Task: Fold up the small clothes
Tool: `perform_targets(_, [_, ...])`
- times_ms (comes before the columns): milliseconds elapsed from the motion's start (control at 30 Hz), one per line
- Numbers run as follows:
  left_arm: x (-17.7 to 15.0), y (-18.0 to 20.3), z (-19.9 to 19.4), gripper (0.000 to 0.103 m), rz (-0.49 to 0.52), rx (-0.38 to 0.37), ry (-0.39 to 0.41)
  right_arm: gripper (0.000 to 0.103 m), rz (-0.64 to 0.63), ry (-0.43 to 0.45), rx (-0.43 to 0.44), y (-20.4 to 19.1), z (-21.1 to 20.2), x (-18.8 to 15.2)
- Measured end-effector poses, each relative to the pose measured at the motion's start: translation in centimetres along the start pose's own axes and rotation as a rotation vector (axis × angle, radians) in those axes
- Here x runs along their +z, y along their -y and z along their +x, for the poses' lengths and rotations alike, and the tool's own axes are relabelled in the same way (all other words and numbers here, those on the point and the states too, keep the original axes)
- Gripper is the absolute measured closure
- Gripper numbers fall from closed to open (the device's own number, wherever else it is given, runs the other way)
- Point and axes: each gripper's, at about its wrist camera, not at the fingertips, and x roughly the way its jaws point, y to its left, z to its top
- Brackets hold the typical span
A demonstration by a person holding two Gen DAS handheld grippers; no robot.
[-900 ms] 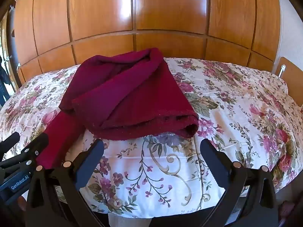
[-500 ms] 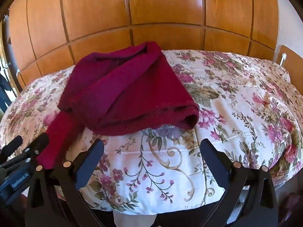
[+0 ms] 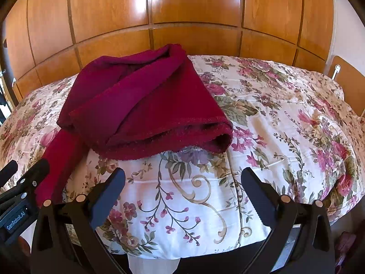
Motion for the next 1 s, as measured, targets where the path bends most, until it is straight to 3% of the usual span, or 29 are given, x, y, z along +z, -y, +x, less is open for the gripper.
perform_targets(1000, [-0.08,-0.05,0.18,0.003,-0.006,-0.005,-0.006,0.002,-0.021,0.015,-0.01,-0.55,-0.38,0.05])
